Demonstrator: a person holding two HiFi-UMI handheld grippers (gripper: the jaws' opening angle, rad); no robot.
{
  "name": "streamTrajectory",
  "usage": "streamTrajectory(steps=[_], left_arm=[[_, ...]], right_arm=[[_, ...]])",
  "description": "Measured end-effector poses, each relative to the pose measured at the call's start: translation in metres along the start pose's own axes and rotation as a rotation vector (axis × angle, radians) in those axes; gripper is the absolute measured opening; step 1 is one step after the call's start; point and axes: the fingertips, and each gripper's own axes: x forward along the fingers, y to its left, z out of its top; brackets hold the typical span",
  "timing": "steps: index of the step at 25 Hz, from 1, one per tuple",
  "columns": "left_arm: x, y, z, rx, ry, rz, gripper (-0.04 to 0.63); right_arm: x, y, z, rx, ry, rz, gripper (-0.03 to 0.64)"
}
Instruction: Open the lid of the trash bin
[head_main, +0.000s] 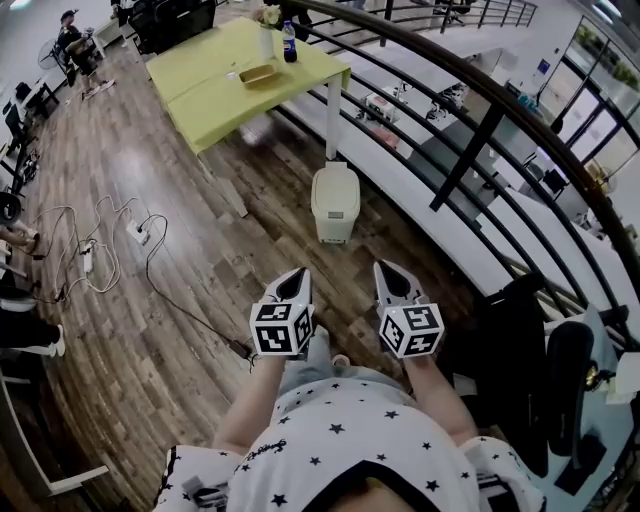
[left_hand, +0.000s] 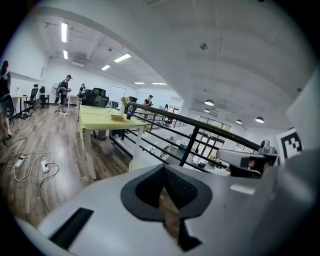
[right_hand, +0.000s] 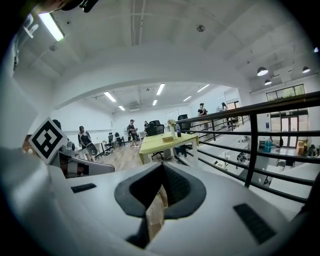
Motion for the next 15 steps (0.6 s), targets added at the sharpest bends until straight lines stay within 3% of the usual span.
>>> streamTrajectory(steps=[15], left_arm=[[0.086,0.055,0.053,0.036,0.012,-0.040,0.011]], right_arm=[[0.094,-0.032,0.012,0.027,0.049,-0.053,-0.008]])
